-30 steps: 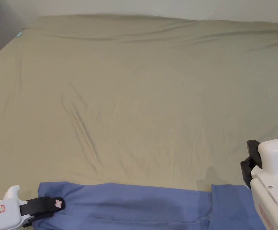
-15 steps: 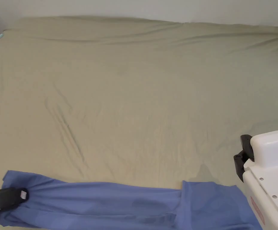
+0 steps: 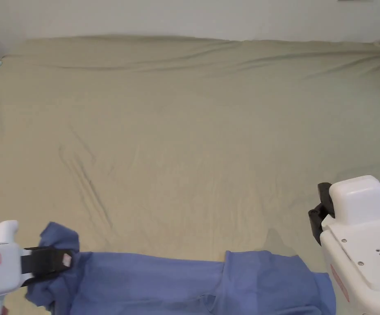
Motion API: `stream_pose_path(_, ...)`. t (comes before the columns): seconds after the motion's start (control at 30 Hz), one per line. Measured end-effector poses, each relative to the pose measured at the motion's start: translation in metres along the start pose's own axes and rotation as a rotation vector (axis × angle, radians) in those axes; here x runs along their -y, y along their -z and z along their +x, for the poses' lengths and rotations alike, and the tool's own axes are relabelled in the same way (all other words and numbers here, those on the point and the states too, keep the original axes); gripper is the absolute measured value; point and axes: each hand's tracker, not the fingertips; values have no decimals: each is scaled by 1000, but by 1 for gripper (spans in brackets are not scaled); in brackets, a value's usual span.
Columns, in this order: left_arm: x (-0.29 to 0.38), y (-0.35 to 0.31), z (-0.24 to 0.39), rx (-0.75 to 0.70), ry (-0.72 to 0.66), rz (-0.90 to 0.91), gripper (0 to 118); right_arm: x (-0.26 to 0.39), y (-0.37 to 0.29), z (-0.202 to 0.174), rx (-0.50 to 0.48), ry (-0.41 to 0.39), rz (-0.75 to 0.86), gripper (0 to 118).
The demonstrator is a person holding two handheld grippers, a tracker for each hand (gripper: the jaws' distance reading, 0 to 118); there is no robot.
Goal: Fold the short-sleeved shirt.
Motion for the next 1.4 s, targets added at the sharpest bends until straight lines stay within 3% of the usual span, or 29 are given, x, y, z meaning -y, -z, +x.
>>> stream_pose_path(0.13,8,48,42,34,-5,-76,11,6,-3,7,-4,25,-3,2)
stream_pose_path(0.4,39,132,84,-158,91,-168,13,20,-13,32,16,62,-13,2)
stream_pose_path(0.47,45,142,90,-173,89,-164,33,24,-13,37,34,62,-23,2)
stream_pose_path(0.5,47,146,91,-165,70,-165,55,26,-13,41,38,67,-28,2)
stream_pose_path(0.53,48,148,92,-125,20,-170,87,28,-13,43,42,72,-31,2)
stream_pose_path(0.57,50,149,96,-50,-28,-175,103,30,-13,46,45,77,-35,2)
stream_pose_path(0.63,51,146,101,127,-105,-187,111,32,-11,48,51,81,-42,2)
stream_pose_path(0.73,42,129,107,201,-80,-145,110,32,-10,48,53,82,-42,2)
stream_pose_path(0.8,34,112,107,175,-6,-66,107,30,-10,48,51,83,-37,2)
stream_pose_path(0.83,31,103,107,148,28,-27,95,28,-10,47,49,84,-33,2)
stream_pose_path(0.87,28,97,105,116,52,0,76,27,-10,46,48,85,-30,2)
stream_pose_path(0.9,27,92,103,69,87,25,48,26,-10,45,45,85,-25,2)
stream_pose_path(0.93,28,90,101,19,120,48,13,25,-10,44,44,85,-23,2)
stream_pose_path(0.97,32,88,99,-50,168,82,0,25,-11,43,41,84,-21,2)
stream_pose_path(1.1,54,100,93,-213,384,101,0,23,-13,39,32,78,-15,2)
stream_pose_path(1.3,100,146,107,-215,481,50,0,22,-15,35,27,68,-18,2)
stream_pose_path(1.4,118,167,124,-314,597,74,0,23,-17,34,26,62,-22,2)
